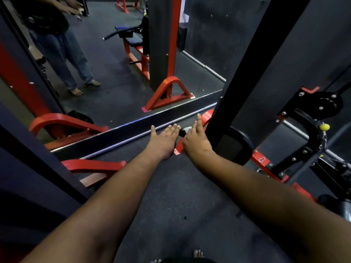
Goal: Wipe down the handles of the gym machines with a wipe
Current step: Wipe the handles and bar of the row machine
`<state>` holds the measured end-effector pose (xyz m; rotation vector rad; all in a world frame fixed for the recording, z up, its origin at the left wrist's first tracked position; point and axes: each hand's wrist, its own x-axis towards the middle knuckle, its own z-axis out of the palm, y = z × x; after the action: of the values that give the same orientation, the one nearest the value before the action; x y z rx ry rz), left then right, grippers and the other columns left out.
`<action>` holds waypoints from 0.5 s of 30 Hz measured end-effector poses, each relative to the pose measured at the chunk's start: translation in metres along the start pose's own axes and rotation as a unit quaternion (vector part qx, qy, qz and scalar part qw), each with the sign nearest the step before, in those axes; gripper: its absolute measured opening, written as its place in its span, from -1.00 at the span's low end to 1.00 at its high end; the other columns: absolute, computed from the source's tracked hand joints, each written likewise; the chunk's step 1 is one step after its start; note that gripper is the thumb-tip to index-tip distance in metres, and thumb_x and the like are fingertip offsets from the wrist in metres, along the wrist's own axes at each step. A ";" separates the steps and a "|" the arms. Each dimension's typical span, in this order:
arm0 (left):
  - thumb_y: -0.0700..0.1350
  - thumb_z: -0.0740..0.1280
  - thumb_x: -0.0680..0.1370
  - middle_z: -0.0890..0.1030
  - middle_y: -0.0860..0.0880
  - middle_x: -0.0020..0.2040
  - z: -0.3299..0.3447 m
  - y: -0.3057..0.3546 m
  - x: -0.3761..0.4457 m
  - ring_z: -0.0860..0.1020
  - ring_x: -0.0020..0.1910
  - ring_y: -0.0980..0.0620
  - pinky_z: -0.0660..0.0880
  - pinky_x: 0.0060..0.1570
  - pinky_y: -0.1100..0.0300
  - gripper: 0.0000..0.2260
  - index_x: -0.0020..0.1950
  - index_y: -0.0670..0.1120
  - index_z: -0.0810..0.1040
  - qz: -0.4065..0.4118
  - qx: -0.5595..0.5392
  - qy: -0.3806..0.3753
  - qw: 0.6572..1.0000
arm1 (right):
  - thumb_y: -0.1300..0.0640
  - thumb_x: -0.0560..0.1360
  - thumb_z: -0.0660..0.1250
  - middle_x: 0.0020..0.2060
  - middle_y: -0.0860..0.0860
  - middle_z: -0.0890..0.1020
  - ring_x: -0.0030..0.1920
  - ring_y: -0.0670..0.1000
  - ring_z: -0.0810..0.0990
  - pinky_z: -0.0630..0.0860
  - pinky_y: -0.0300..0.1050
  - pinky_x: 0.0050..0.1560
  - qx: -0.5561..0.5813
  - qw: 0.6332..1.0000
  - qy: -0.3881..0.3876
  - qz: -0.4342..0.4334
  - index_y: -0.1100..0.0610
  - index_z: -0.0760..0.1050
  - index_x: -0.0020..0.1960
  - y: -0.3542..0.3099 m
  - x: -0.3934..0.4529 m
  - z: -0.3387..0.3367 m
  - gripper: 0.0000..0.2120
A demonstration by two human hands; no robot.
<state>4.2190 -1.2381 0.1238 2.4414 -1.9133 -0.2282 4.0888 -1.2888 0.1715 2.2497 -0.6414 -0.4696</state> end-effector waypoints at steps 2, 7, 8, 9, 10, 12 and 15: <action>-0.08 0.15 0.71 -0.08 0.05 0.71 0.000 0.001 0.002 -0.03 0.66 0.11 -0.09 0.51 -0.47 -0.37 0.70 -0.02 -0.11 0.004 0.011 0.007 1.000 | -0.10 0.67 0.05 0.30 0.17 0.56 0.47 0.35 0.30 -0.44 0.62 0.28 -0.055 0.998 -0.022 -0.010 0.12 0.38 0.50 0.011 -0.012 0.006 -0.50; -0.05 0.17 0.71 -0.04 0.06 0.70 -0.001 0.002 0.000 0.00 0.66 0.11 -0.07 0.51 -0.46 -0.38 0.70 -0.01 -0.08 -0.003 -0.039 0.010 0.999 | 0.02 0.69 0.00 0.44 0.29 0.41 0.53 0.36 0.23 -0.23 0.43 0.52 0.034 0.999 -0.008 0.009 0.27 0.31 0.52 0.010 -0.006 0.011 -0.50; -0.05 0.17 0.71 -0.04 0.06 0.70 -0.002 0.002 -0.001 0.00 0.66 0.11 -0.07 0.51 -0.46 -0.38 0.70 -0.01 -0.07 -0.005 -0.042 0.008 0.999 | 0.04 0.70 -0.03 0.50 0.29 0.33 0.55 0.34 0.19 -0.19 0.37 0.54 0.061 0.998 -0.005 0.013 0.31 0.18 0.57 0.007 0.000 0.009 -0.48; -0.05 0.17 0.70 -0.05 0.06 0.70 -0.002 0.002 -0.001 0.00 0.66 0.11 -0.07 0.51 -0.46 -0.37 0.70 -0.02 -0.07 -0.006 -0.040 0.005 0.999 | 0.07 0.71 -0.05 0.54 0.29 0.25 0.57 0.33 0.15 -0.15 0.33 0.56 0.085 0.996 -0.009 0.021 0.34 0.06 0.59 0.003 0.007 0.007 -0.46; -0.06 0.18 0.70 -0.05 0.06 0.70 -0.004 0.002 -0.001 0.00 0.66 0.11 -0.07 0.51 -0.46 -0.36 0.70 -0.02 -0.08 -0.007 -0.035 0.003 0.999 | 0.09 0.71 -0.06 0.56 0.28 0.20 0.58 0.32 0.12 -0.12 0.30 0.57 0.106 0.994 -0.010 0.031 0.35 -0.01 0.60 -0.001 0.011 0.006 -0.46; -0.08 0.18 0.70 -0.05 0.07 0.70 -0.004 0.001 -0.001 -0.02 0.66 0.11 -0.08 0.51 -0.47 -0.36 0.70 -0.01 -0.09 -0.006 -0.019 -0.003 1.000 | 0.09 0.70 -0.05 0.56 0.29 0.21 0.57 0.33 0.15 -0.08 0.31 0.56 0.121 0.992 -0.002 0.039 0.35 -0.03 0.60 -0.005 0.010 0.007 -0.45; -0.11 0.18 0.70 -0.06 0.08 0.70 -0.002 -0.002 -0.002 -0.03 0.66 0.12 -0.11 0.50 -0.49 -0.35 0.70 0.00 -0.11 -0.007 -0.004 -0.001 1.000 | 0.02 0.69 0.01 0.50 0.28 0.35 0.52 0.35 0.27 -0.17 0.45 0.50 0.058 0.998 0.032 0.023 0.32 0.18 0.56 -0.001 -0.009 0.013 -0.46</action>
<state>4.2207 -1.2360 0.1253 2.4506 -1.8930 -0.2373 4.0757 -1.2898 0.1634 2.3426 -0.7019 -0.3434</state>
